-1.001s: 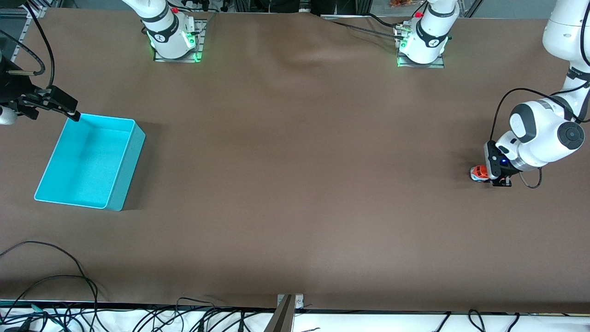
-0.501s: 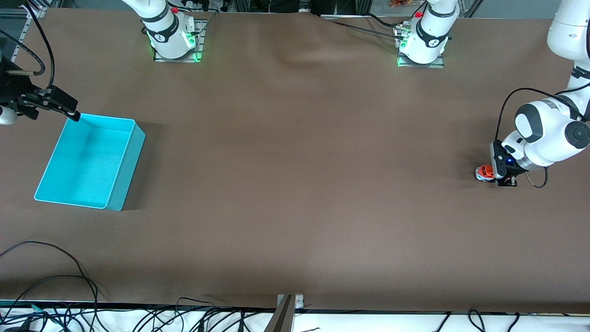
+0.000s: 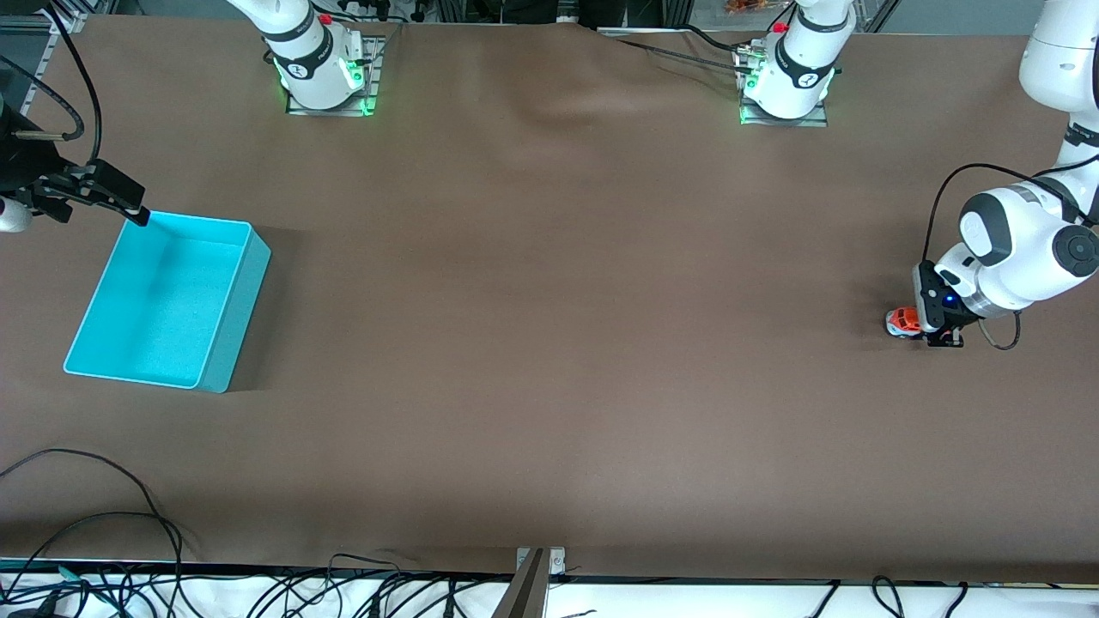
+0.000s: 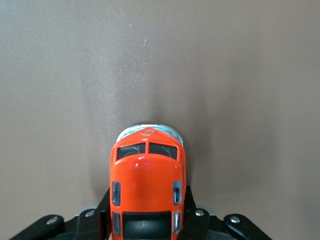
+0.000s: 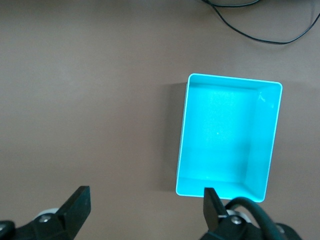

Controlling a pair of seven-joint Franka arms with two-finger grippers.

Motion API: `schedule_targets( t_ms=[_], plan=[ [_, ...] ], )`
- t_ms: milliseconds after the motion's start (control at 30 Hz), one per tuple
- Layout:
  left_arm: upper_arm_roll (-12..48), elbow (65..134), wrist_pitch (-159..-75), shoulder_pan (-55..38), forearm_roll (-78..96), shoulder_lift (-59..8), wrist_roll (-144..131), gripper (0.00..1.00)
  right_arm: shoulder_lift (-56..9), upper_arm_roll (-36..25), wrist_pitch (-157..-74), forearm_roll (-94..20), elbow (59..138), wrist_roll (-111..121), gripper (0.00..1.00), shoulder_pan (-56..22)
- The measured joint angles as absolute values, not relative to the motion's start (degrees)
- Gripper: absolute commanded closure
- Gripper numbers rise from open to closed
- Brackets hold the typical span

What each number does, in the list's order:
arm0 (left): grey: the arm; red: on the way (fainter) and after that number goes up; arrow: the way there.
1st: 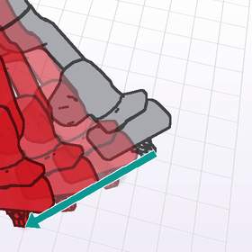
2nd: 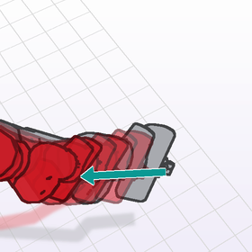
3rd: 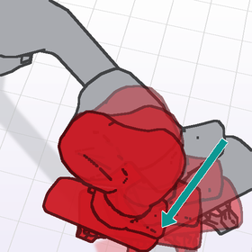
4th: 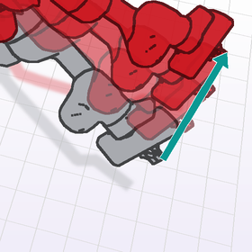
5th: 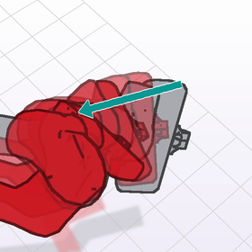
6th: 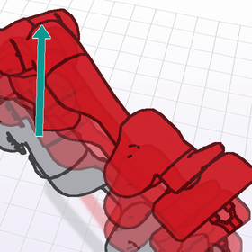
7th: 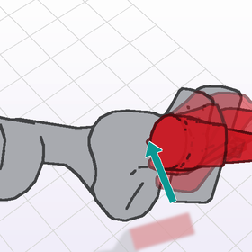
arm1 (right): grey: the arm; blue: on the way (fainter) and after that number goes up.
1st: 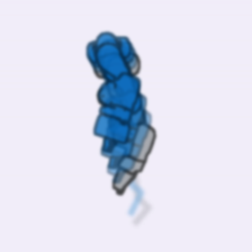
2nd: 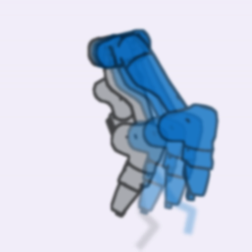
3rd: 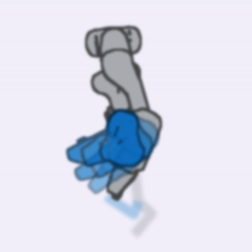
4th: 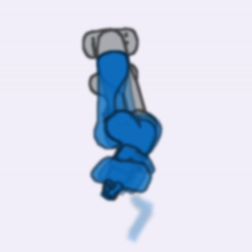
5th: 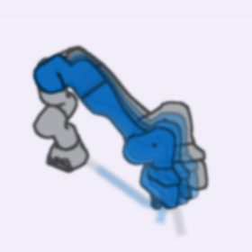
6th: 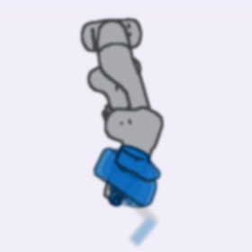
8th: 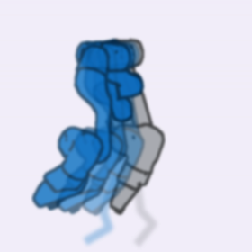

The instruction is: Wind up bus and store in blue box

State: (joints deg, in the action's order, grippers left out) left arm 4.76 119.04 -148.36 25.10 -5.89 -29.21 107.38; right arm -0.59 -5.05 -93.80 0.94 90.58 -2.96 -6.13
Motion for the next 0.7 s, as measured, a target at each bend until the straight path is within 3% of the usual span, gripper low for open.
schedule_targets(
  t_ms=[701],
  plan=[
    [4.8, 118.4, -148.4, 26.1, -5.9, -29.6, 107.4, 0.78, -0.6, -5.0, -93.8, 0.9, 90.6, -3.0, 0.0, -6.1]
  ],
)
